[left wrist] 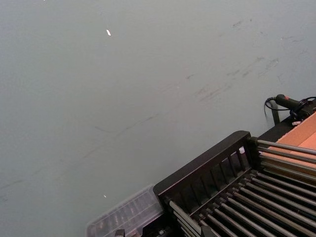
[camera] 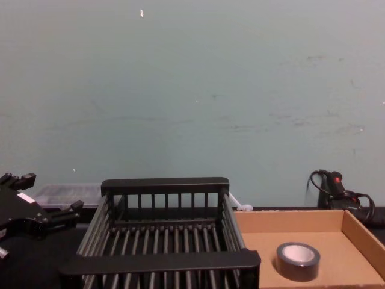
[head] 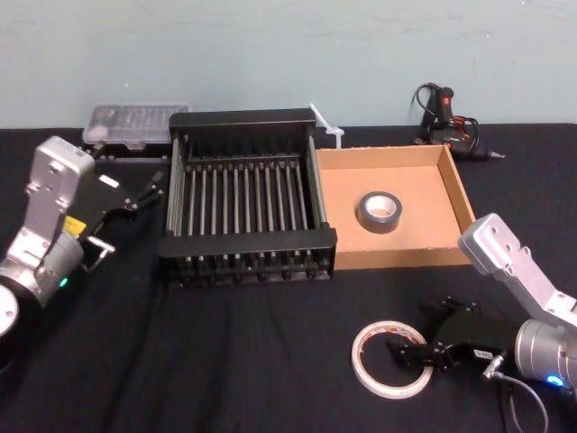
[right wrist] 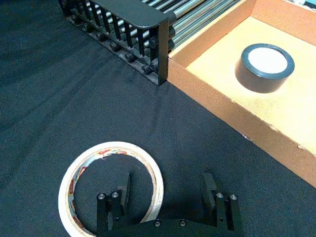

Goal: Pick up the white tape and place it into the black box , Pick up the silver tape and place it into the brown box.

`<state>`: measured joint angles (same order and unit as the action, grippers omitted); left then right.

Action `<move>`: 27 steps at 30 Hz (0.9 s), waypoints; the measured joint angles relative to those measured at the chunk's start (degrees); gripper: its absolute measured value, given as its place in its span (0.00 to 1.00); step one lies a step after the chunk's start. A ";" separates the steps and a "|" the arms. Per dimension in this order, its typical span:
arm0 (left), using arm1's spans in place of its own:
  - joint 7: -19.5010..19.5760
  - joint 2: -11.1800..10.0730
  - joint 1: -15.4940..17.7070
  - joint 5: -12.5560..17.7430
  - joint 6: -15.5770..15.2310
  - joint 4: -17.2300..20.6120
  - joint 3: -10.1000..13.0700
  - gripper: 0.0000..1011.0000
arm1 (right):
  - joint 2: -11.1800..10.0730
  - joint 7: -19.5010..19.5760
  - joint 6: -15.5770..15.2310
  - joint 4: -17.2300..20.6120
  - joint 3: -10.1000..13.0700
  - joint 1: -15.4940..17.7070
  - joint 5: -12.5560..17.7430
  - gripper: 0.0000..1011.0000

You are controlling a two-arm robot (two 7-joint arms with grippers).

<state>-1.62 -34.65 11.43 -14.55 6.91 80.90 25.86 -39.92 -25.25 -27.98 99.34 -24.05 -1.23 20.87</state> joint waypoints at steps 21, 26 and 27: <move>0.00 0.00 0.00 0.00 0.00 0.00 0.00 0.99 | -0.01 0.00 0.00 0.01 0.00 0.00 0.09 0.31; 0.00 0.00 0.00 0.00 0.00 0.00 0.00 0.99 | -0.01 0.00 0.00 0.01 0.00 0.00 0.09 0.17; 0.00 0.00 0.00 0.00 0.00 0.00 0.00 0.99 | -0.01 0.00 0.00 0.01 0.00 0.00 0.09 0.16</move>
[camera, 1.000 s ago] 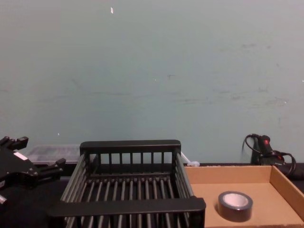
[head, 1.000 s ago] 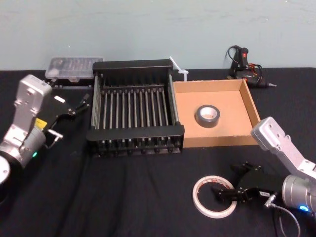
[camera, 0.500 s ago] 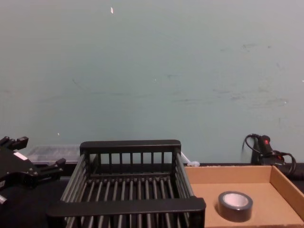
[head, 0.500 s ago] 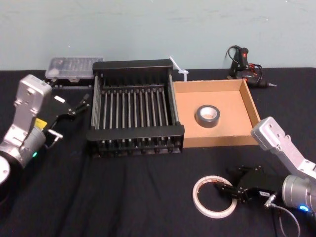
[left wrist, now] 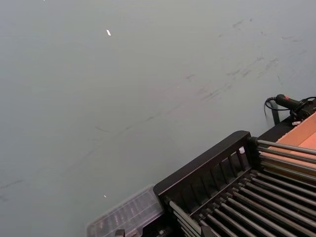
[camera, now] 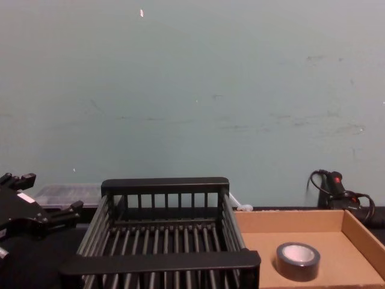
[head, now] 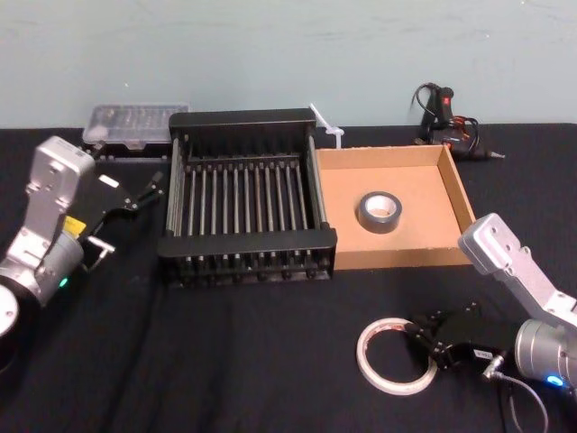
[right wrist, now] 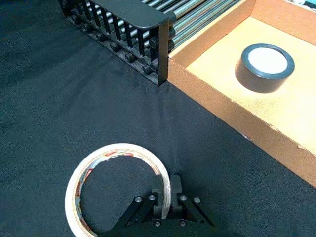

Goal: Pick up the white tape and place it into the black box , Pick up the silver tape and place it into the brown box.

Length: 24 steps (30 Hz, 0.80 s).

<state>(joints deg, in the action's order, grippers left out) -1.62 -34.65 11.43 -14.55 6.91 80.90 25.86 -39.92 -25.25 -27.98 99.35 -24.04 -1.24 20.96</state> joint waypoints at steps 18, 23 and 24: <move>0.00 0.00 0.00 0.00 0.00 0.00 0.00 0.99 | 0.00 0.00 0.00 0.00 0.00 0.00 0.00 0.09; 0.00 0.00 0.00 0.00 0.00 0.00 0.00 0.99 | -0.09 -0.07 0.34 0.14 0.11 0.07 -0.02 0.09; 0.00 0.00 0.00 0.00 0.00 0.00 0.00 0.99 | -0.12 -0.11 0.44 0.21 0.18 0.12 -0.02 0.09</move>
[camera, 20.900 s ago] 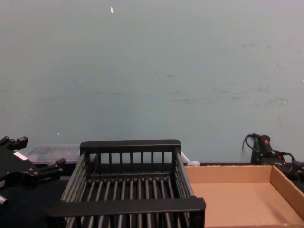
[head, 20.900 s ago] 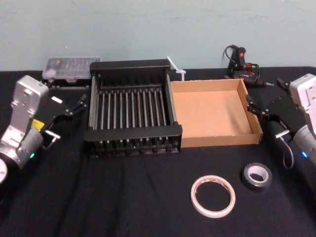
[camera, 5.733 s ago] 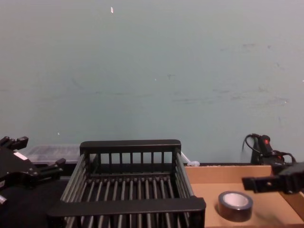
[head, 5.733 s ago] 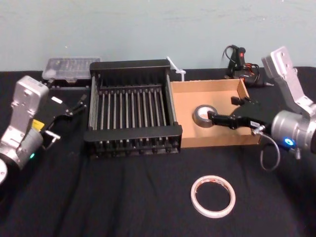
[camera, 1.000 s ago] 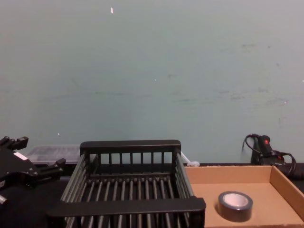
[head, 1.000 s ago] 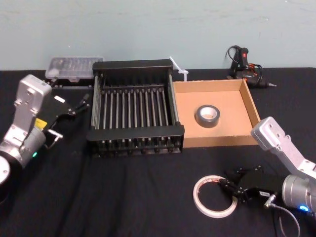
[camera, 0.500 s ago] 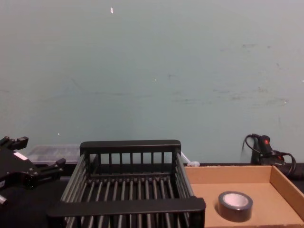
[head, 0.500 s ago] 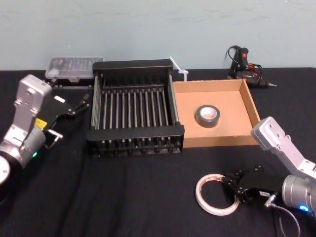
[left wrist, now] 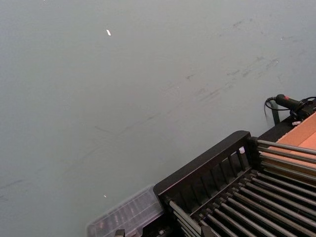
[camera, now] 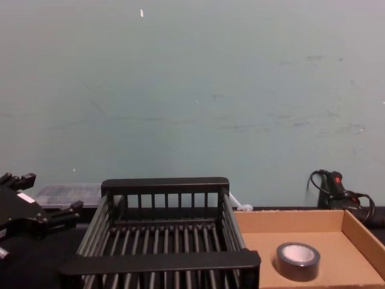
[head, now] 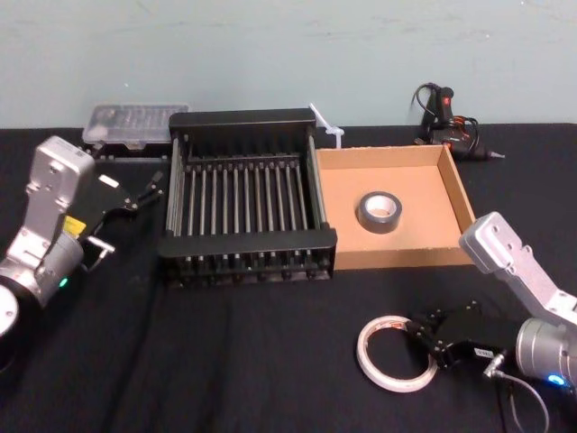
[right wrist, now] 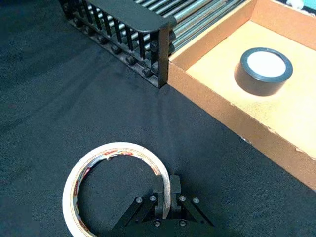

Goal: Pick up the white tape and place it into the black box , Pick up the silver tape and place it into the brown box.

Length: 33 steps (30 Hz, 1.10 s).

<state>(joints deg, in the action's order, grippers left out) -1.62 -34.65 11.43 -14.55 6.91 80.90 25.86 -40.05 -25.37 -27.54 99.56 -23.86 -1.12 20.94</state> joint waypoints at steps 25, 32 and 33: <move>0.00 0.00 0.00 0.00 0.00 0.00 0.00 0.99 | 1.99 4.06 0.76 1.26 4.59 -1.52 2.83 0.09; 0.00 0.00 0.00 0.00 0.00 0.00 0.00 0.99 | 3.72 5.64 0.22 0.05 5.40 -3.81 2.27 0.09; 0.00 0.00 0.00 0.00 0.00 0.00 0.00 0.99 | 4.24 5.92 -0.01 -0.31 5.56 -4.42 2.21 0.09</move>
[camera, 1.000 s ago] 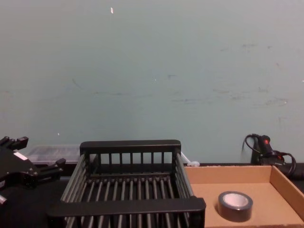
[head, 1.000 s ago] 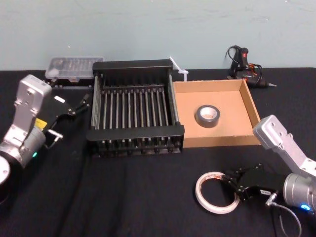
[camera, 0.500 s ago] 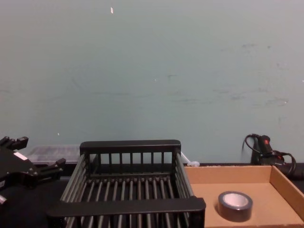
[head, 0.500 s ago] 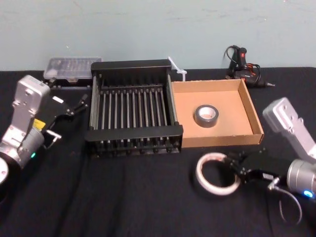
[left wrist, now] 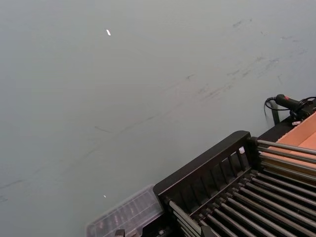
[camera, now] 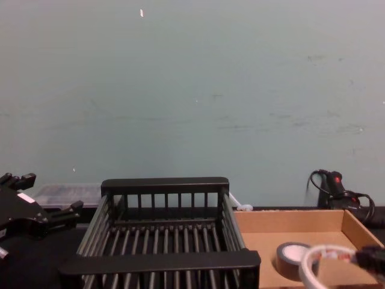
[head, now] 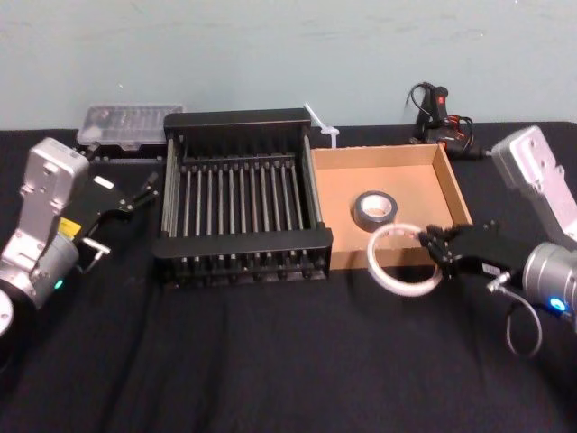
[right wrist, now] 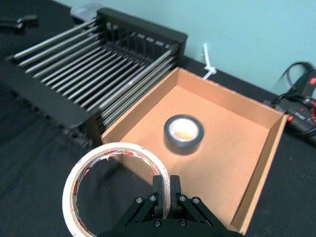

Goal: Pick up the white tape and place it into the black box , Pick up the silver tape and place it into the brown box.

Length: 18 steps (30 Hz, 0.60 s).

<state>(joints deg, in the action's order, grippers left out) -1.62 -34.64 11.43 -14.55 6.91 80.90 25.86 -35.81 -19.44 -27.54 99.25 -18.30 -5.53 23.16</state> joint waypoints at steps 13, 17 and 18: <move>0.00 0.00 0.00 0.00 0.00 0.00 0.00 0.99 | 4.62 1.02 -1.23 -3.43 -0.43 -6.26 -0.65 0.09; 0.00 0.00 0.00 0.00 0.00 0.00 0.00 0.99 | 5.61 0.91 -1.45 -4.22 -1.27 -8.13 -1.33 0.09; 0.00 0.00 0.00 0.00 0.00 0.00 0.00 0.99 | 5.81 0.86 -1.47 -4.39 -1.47 -8.52 -1.47 0.09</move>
<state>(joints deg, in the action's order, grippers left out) -1.62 -34.65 11.43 -14.55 6.91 80.90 25.86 -30.00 -18.58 -29.01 94.86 -19.77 -14.05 21.68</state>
